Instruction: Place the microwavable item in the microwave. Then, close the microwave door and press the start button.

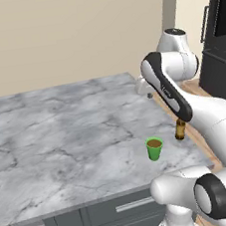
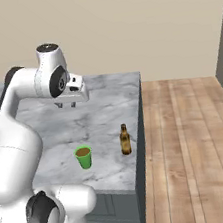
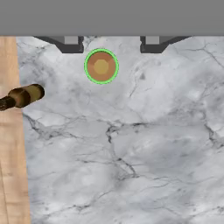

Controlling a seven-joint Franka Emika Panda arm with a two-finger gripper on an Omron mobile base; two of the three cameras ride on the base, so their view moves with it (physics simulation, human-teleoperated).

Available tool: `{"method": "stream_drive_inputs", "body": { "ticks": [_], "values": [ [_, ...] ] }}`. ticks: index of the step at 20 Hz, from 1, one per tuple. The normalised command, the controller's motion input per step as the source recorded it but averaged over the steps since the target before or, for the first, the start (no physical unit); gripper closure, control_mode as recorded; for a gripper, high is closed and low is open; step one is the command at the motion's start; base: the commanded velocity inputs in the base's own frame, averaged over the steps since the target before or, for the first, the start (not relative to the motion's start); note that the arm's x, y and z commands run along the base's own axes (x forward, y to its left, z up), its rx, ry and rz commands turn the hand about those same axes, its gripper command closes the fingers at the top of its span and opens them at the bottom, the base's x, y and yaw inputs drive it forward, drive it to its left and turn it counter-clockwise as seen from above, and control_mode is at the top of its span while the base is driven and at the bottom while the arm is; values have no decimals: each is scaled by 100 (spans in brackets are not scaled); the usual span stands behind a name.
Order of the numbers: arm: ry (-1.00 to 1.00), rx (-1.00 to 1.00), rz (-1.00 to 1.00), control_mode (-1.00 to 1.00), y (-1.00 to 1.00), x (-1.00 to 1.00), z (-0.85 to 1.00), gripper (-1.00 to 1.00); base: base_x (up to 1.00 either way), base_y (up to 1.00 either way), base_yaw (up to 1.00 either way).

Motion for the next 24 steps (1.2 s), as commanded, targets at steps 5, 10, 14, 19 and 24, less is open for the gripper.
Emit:
{"method": "stream_drive_inputs", "body": {
  "ticks": [5, 10, 14, 19, 24],
  "values": [
    [6, 0, 0, -100, 14, -9, -38, -100, 0, 0, 0],
    [40, -10, -4, -100, 70, 0, -100, -100, 0, 0, 0],
    [32, -9, 0, -100, 40, 2, -92, -100, 0, 0, 0],
    [-7, -6, 0, -100, 0, -55, -42, -100, 0, 0, 0],
    [-7, -3, 0, -100, -4, -56, -18, -100, 0, 0, 0]
  ]
}}
